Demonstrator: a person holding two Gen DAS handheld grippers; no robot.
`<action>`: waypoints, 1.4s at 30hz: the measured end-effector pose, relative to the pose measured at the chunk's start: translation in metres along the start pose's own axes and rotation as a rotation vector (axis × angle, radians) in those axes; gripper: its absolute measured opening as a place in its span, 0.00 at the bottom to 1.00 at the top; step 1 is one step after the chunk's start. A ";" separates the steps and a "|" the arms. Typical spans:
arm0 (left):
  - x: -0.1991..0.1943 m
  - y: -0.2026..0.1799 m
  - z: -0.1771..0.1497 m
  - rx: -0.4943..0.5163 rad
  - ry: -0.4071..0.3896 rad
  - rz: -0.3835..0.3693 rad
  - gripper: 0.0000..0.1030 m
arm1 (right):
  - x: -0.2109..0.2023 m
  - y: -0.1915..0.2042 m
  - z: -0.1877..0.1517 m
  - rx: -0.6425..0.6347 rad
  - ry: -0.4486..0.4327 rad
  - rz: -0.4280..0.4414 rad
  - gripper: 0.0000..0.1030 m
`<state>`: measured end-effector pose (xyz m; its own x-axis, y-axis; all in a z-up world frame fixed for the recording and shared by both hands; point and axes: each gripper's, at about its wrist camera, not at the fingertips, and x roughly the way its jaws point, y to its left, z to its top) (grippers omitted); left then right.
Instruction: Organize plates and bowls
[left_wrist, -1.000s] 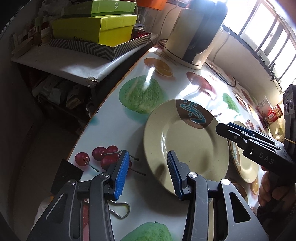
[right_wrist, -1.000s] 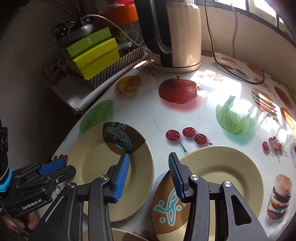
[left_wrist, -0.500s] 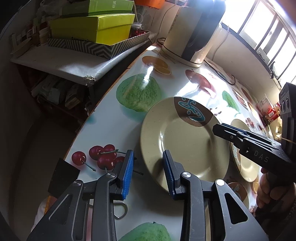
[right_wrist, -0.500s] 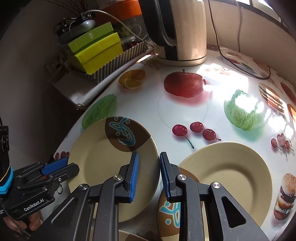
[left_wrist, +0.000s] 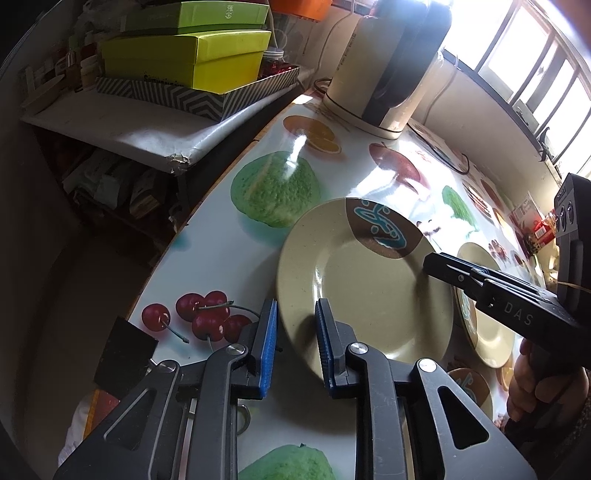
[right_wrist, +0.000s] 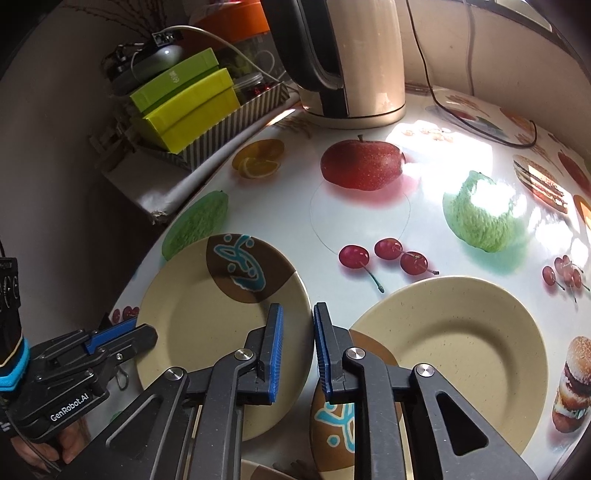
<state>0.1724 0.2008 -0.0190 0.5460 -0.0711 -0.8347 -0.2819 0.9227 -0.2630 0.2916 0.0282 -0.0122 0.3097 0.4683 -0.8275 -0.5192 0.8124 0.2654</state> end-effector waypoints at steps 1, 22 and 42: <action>-0.002 0.001 -0.001 -0.003 -0.002 0.001 0.20 | 0.000 -0.001 0.000 0.005 0.002 0.002 0.16; -0.032 -0.004 -0.005 0.013 -0.048 0.002 0.20 | -0.024 0.011 -0.008 0.025 -0.021 0.034 0.16; -0.058 -0.029 -0.037 0.079 -0.048 -0.039 0.20 | -0.074 0.005 -0.051 0.075 -0.051 0.019 0.16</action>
<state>0.1199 0.1638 0.0188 0.5931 -0.0913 -0.7999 -0.1973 0.9468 -0.2543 0.2255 -0.0197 0.0255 0.3412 0.4993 -0.7964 -0.4646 0.8261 0.3189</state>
